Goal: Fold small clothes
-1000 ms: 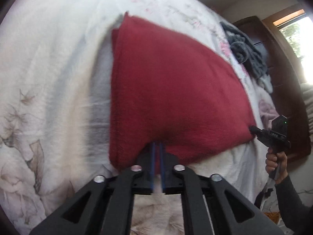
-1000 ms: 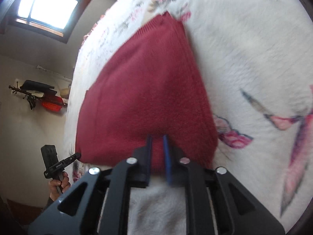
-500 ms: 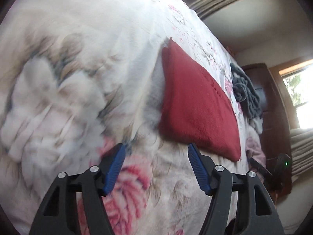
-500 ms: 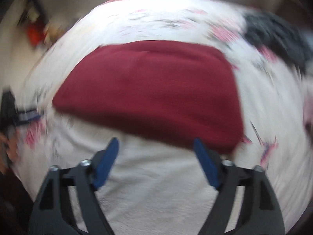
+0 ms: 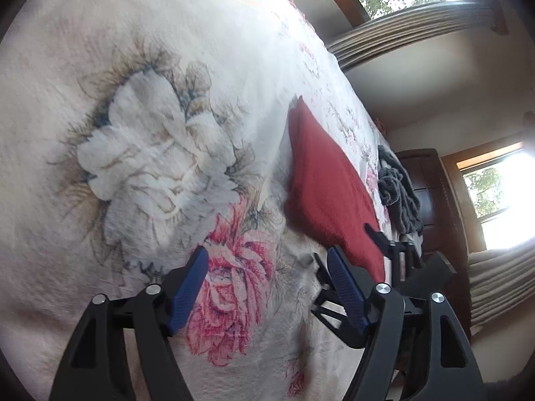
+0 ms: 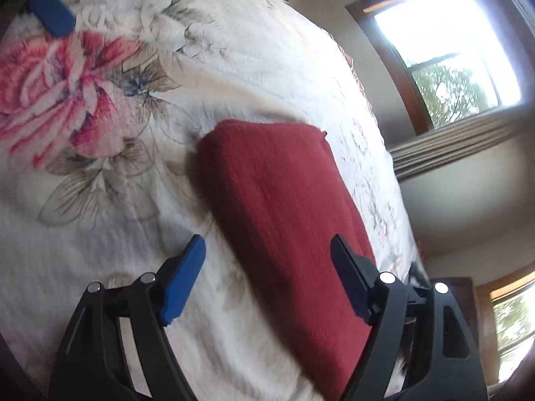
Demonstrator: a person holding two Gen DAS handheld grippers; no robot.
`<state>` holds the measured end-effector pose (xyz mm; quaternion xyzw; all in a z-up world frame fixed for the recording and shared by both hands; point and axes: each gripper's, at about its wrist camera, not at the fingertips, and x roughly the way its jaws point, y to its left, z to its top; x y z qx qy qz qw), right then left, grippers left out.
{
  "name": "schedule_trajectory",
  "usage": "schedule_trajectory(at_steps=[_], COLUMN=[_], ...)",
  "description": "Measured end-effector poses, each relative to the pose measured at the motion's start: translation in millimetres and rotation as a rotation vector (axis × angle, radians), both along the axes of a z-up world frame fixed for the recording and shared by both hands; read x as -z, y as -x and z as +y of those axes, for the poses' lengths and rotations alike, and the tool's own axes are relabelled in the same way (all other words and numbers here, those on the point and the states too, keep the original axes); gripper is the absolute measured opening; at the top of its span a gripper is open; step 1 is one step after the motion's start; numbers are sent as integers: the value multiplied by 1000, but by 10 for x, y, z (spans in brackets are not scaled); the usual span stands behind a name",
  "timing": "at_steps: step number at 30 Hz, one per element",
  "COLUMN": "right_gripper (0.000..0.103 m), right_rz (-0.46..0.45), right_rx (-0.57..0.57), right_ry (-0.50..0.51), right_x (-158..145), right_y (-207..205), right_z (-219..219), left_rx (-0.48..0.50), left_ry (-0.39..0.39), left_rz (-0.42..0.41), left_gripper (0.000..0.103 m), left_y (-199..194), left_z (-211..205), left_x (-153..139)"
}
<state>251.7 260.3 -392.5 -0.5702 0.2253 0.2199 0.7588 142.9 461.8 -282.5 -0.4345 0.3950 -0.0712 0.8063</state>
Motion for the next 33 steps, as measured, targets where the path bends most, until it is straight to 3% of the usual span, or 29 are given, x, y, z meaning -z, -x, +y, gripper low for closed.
schedule_trajectory(at_steps=[6, 12, 15, 16, 20, 23, 28, 33], right_gripper=[71, 49, 22, 19, 15, 15, 15, 15], right_rz=[-82, -117, -74, -63, -23, -6, 13, 29], right_rx=[-36, 1, 3, 11, 65, 110, 161, 166], right_ry=[102, 131, 140, 120, 11, -65, -151, -189], right_x=[215, 259, 242, 183, -62, -283, -584, -653], right_y=[-144, -506, -636, -649, -838, -979, -1145, -1148], right_z=[244, 395, 416, 399, 386, 385, 278, 180], left_rx=[23, 16, 85, 104, 216, 245, 285, 341], left_ry=[-1, 106, 245, 254, 343, 431, 397, 324], left_rz=[-34, -70, -17, 2, 72, 157, 287, 306], left_gripper=[76, 80, 82, 82, 86, 86, 86, 86], left_y=[-124, -443, -910, -1051, -1789, -2346, -3011, -3412], left_z=[110, 379, 464, 481, 433, 324, 15, -322], left_x=[-204, -355, -281, -276, -196, 38, 403, 399])
